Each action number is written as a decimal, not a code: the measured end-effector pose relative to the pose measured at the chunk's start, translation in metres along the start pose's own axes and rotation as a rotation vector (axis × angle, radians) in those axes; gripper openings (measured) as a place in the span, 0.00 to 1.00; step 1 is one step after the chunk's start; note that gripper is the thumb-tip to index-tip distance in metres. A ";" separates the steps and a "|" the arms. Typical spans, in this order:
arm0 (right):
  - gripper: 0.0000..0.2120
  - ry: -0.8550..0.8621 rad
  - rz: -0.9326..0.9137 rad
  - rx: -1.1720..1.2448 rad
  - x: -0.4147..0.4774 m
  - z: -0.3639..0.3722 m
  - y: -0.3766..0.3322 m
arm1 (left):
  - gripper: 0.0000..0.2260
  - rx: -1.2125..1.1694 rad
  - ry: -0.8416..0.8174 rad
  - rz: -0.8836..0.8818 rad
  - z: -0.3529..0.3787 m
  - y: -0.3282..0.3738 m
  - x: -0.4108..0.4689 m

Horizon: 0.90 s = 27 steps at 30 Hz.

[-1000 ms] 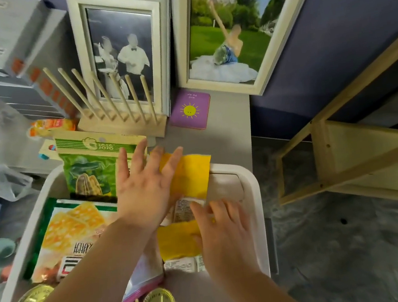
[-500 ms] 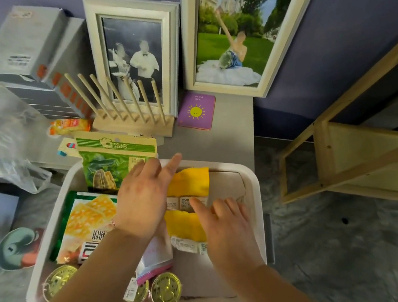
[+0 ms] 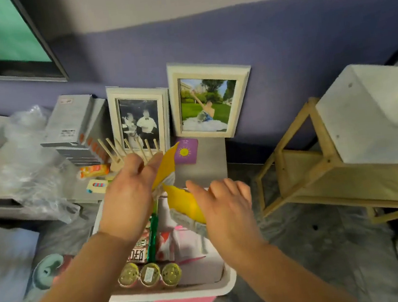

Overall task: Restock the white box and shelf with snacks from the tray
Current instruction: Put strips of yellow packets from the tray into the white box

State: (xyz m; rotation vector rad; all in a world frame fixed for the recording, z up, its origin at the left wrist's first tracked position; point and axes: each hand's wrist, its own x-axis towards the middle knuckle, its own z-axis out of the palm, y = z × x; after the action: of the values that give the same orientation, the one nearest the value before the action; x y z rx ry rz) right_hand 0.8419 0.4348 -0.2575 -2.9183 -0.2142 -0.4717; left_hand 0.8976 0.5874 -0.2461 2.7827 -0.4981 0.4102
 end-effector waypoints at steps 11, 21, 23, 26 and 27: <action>0.31 0.154 0.081 -0.098 0.001 -0.161 0.008 | 0.22 -0.072 0.246 0.226 -0.126 0.080 0.019; 0.30 0.206 0.159 -0.175 -0.030 -0.250 0.080 | 0.24 -0.156 0.275 0.389 -0.150 0.189 0.047; 0.29 0.220 0.190 -0.167 -0.037 -0.265 0.104 | 0.29 -0.185 0.243 0.407 -0.148 0.218 0.053; 0.26 0.217 0.232 -0.181 -0.048 -0.286 0.141 | 0.28 -0.205 0.218 0.421 -0.143 0.264 0.064; 0.25 0.211 0.240 -0.186 -0.052 -0.292 0.156 | 0.25 -0.206 0.212 0.427 -0.140 0.280 0.067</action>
State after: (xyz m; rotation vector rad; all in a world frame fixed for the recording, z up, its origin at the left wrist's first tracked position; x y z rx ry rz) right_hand 0.7330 0.2193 -0.0255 -2.9853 0.2169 -0.7886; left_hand 0.8219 0.3605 -0.0323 2.3908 -1.0218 0.6930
